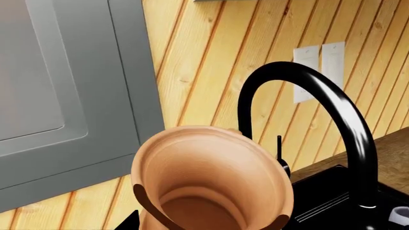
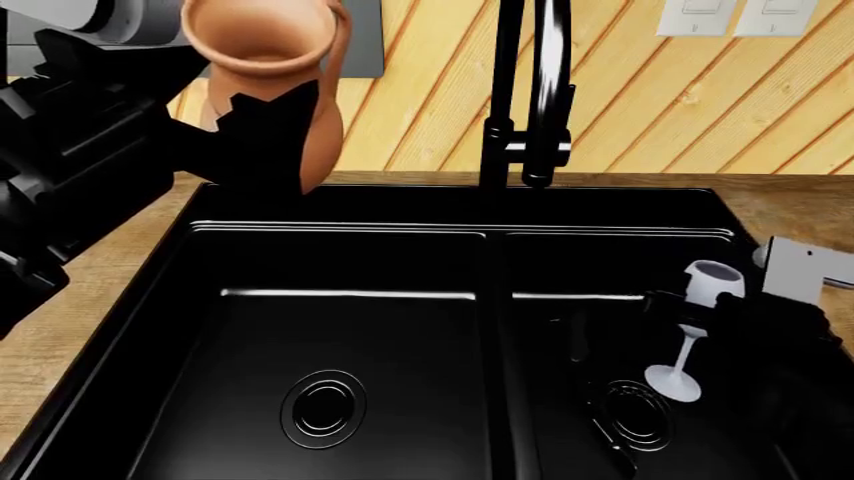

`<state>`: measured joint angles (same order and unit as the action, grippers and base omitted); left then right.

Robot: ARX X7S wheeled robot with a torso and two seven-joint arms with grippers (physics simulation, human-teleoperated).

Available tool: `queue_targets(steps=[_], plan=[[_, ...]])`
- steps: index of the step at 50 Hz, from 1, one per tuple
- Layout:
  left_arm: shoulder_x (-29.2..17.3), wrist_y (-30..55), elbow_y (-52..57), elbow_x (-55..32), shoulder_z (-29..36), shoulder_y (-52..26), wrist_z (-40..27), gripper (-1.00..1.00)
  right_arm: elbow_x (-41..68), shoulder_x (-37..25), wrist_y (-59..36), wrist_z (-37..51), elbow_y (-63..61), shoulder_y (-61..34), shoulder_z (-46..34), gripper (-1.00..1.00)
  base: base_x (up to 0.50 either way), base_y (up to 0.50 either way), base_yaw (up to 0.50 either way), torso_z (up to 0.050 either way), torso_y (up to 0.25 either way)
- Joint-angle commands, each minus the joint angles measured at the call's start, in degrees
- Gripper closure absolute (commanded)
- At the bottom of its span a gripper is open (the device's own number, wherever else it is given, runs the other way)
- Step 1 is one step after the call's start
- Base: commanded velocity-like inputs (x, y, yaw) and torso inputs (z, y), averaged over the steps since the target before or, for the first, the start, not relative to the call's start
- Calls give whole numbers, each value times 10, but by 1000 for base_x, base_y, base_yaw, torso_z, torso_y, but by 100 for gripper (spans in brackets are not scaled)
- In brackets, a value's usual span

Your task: Pick the jug and wine glass and place them in the sink. Then turn on the water.

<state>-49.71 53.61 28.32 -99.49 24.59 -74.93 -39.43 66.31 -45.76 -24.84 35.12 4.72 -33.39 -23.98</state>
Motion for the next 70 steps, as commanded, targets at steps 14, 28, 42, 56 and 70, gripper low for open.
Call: queue_targets(steps=[14, 28, 42, 56, 70], plan=[[-1, -9, -5, 10, -12, -10, -8, 100, -10, 2, 5, -13, 13, 40, -3, 100, 0, 0, 0, 0, 0], [0, -10, -6, 10, -11, -12, -8, 100, -3, -1, 4, -24, 7, 42, 0, -100, 0, 0, 0, 0, 0], [0, -11, -6, 12, -9, -10, -6, 100, 2, -7, 3, -23, -6, 46, 4, -100, 0, 0, 0, 0, 0], [-2, -13, -3, 10, -9, -8, -5, 100, 21, -50, -5, 18, -95, 48, 28, -100, 0, 0, 0, 0, 1], [-4, -16, -1, 10, -10, -4, -2, 100, 33, -73, -17, 40, -150, 38, 39, -100, 0, 0, 0, 1, 1]])
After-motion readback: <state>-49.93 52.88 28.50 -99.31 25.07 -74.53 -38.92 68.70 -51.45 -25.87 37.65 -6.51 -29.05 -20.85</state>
